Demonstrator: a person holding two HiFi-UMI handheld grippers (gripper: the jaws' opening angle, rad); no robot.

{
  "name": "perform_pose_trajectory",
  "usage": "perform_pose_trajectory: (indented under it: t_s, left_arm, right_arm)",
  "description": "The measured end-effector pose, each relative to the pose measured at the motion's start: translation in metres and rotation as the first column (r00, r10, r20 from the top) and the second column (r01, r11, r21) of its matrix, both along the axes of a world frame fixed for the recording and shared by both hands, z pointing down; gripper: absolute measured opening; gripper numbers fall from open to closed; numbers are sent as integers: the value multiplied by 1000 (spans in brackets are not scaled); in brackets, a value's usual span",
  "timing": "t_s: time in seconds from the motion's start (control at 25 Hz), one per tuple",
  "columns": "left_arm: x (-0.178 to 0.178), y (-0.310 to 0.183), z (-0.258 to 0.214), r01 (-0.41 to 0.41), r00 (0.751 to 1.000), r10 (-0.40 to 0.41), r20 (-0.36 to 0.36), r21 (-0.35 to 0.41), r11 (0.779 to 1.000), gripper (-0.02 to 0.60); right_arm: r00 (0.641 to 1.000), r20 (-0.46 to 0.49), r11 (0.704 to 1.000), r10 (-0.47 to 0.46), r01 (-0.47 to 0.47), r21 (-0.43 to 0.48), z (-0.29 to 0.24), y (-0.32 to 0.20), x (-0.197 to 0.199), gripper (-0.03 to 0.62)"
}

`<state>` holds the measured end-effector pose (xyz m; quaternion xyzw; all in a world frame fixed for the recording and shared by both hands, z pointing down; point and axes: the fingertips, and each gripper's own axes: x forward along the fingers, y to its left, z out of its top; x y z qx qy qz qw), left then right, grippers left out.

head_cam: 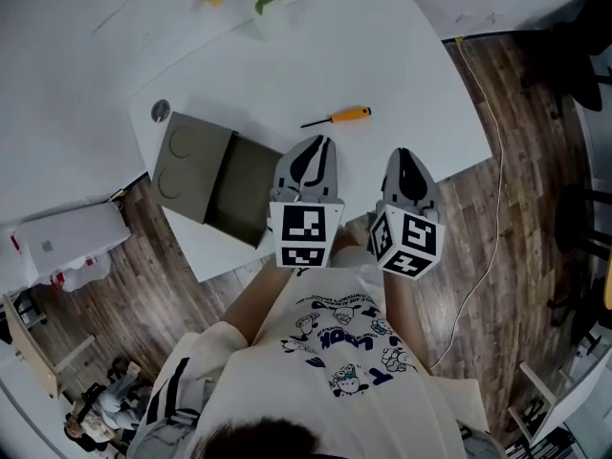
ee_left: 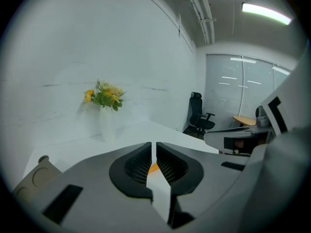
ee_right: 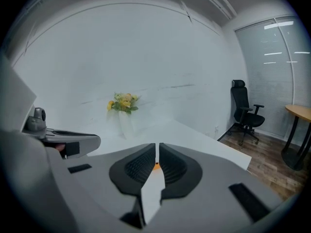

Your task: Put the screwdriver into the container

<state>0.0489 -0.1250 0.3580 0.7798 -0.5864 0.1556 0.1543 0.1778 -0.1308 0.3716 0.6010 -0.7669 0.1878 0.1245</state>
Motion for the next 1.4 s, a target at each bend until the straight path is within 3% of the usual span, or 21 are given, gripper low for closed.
perform_pose_trajectory:
  t_s: [0.32,0.76,0.8,0.88,1.12,1.4]
  left_arm:
    - [8,-27,22,-10,1000,11,17,-56,998,20]
    - [5,-46,66,-16,1000,19,12,-188,982,21]
    - [5,-48,70,-14,1000,17,9,-199,980,28]
    - [5,-50,77,-19,1000,20,4,-223,975,132]
    - [11,-61,95,-61,997,69,25,-255,965,137]
    - [16,-68,117,-129,976,179,125,-331,935,164]
  right_arm:
    - [999,-2,998,-35,35,-45,18,-29,7,41]
    - [997,14,990,-74,76,-118,48,-55,6,41]
    - [997,15,989,-78,80,-126,51,-56,5,41]
    - [996,15,986,-86,87,-140,57,-57,4,41]
    - [995,15,979,-102,103,-176,74,-62,1,41]
    - [994,21,970,-108,110,-217,91,-63,5,41]
